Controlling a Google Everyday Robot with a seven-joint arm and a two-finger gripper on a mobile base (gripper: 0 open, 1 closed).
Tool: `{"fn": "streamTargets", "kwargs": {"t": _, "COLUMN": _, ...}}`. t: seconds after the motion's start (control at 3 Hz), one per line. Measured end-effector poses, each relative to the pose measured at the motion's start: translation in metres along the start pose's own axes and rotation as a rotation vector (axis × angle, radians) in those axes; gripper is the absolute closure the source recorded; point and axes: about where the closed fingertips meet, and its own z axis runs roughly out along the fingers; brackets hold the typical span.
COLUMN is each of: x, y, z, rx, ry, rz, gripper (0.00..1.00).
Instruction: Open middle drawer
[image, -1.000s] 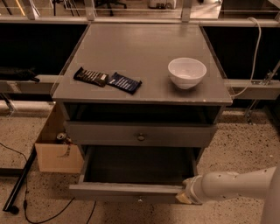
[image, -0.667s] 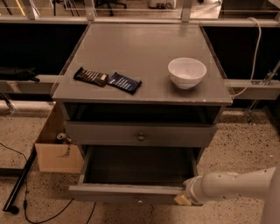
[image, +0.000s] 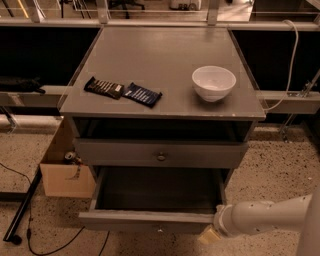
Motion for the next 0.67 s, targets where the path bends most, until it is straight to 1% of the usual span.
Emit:
{"fn": "streamTargets", "kwargs": {"t": 0.33, "x": 0.026, "y": 0.0118, "z": -0.0044, "rx": 0.006, "ry": 0.01, "rz": -0.007, "gripper": 0.5}}
{"fn": "streamTargets", "kwargs": {"t": 0.67, "x": 0.0236, "y": 0.0115, "z": -0.0093, "rx": 0.006, "ry": 0.01, "rz": -0.007, "gripper": 0.74}}
